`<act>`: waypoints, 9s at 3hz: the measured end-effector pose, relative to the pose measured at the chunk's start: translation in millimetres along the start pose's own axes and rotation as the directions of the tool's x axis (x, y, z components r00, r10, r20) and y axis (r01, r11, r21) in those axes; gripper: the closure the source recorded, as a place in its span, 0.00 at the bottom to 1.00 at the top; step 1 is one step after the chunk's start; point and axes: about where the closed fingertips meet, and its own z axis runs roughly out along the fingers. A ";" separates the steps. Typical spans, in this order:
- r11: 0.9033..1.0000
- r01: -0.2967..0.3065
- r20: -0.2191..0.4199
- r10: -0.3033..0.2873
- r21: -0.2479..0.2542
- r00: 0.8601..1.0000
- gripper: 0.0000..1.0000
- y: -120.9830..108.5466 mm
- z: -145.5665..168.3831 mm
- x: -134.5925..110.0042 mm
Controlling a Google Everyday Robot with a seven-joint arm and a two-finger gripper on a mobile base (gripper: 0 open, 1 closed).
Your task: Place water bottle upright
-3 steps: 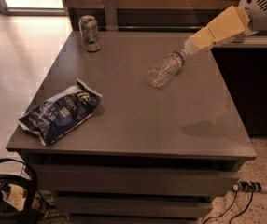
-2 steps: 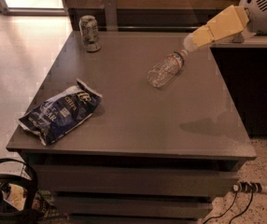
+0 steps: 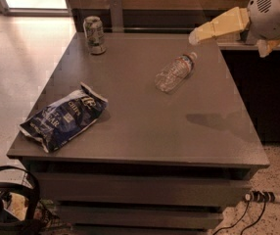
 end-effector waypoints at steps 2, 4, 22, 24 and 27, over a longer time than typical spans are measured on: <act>0.956 -0.215 -0.075 0.233 0.197 0.969 0.00 -17.3 22.4 -18.2; 0.914 -0.339 -0.083 0.364 0.224 0.928 0.00 -35.0 56.4 -38.9; 0.648 -0.648 -0.128 0.740 0.401 0.660 1.00 -35.1 226.1 -77.6; 0.656 -0.680 -0.025 0.725 0.327 0.688 1.00 -48.1 172.5 -94.8; 0.660 -0.700 0.106 0.702 0.274 0.704 1.00 -44.7 110.3 -63.3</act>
Offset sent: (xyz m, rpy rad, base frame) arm 0.0560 -0.0111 -0.0226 -0.1042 0.2650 -0.4097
